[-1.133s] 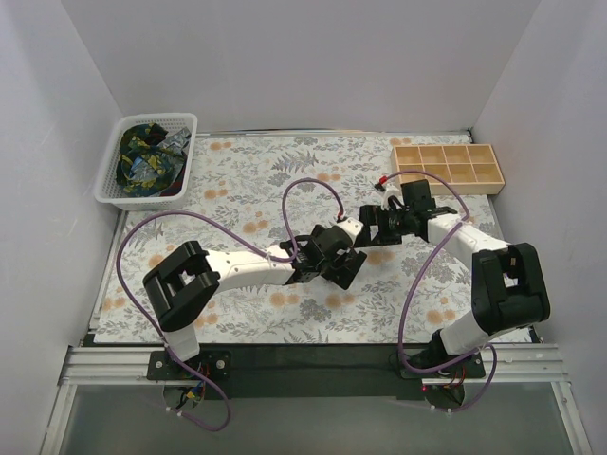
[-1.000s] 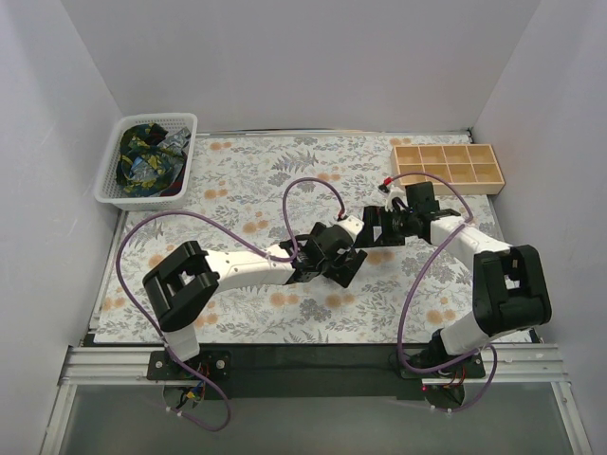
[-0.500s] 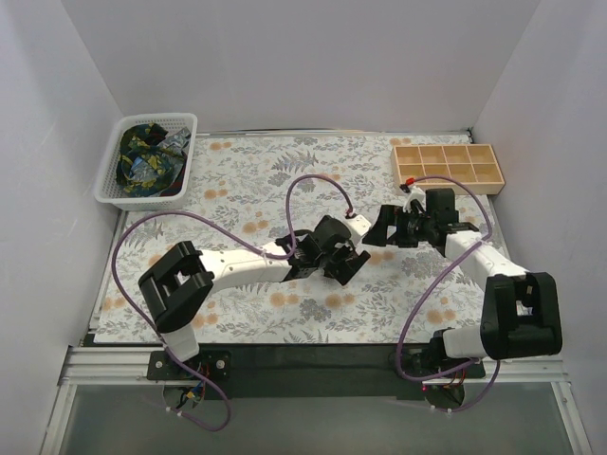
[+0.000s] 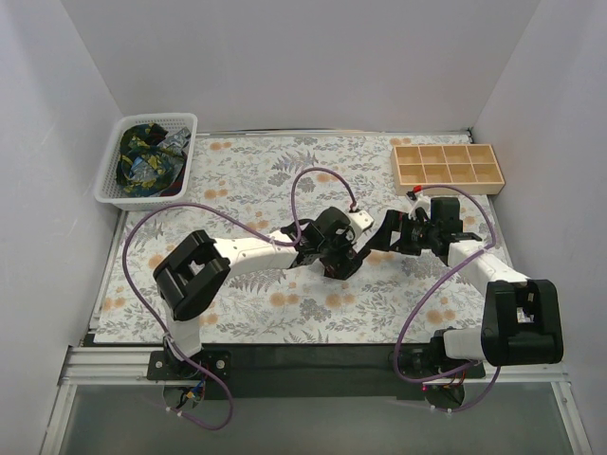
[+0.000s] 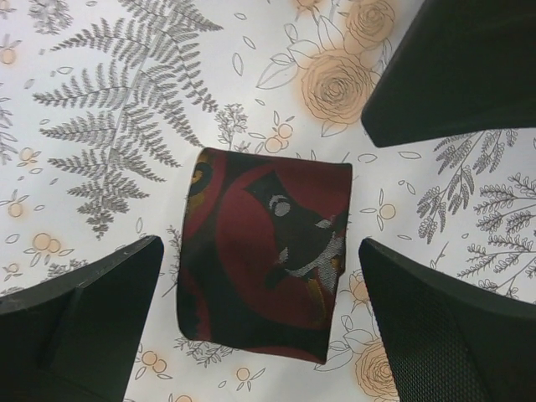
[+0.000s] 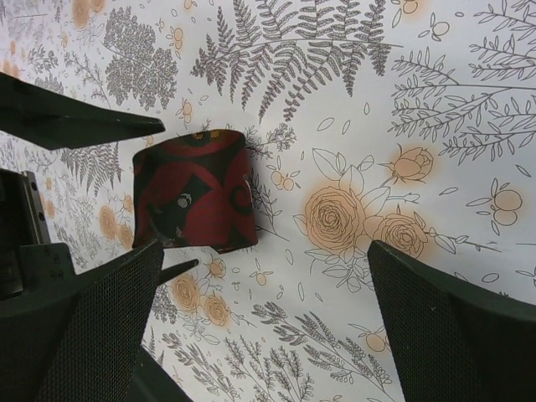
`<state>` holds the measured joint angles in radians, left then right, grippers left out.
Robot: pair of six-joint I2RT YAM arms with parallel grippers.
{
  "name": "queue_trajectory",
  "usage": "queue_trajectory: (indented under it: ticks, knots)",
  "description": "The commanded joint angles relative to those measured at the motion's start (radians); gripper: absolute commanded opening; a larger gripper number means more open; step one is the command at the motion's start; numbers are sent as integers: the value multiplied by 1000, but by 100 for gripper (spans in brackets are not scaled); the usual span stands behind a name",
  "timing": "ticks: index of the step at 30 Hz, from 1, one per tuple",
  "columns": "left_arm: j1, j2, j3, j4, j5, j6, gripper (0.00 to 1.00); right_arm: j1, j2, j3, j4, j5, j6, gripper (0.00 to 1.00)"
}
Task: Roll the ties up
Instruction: Roll the tie
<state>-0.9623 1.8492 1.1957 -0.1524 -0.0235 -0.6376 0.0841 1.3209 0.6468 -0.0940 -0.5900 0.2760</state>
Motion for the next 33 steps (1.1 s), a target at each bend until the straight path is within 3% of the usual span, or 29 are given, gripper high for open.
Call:
queue_trajectory:
  ticks: [1, 14, 27, 33]
  knots:
    - [-3, 7, 30, -9, 57, 19, 98, -9, -20, -12, 54, -37, 15, 97]
    - [-9, 73, 36, -12, 54, 6, 98, -18, -32, -35, 85, -56, 25, 97]
    - [-55, 100, 7, -13, -59, -20, 98, -20, -26, -47, 115, -82, 40, 96]
    - [-55, 107, -5, -18, -61, -14, 70, -21, -26, -50, 122, -83, 45, 96]
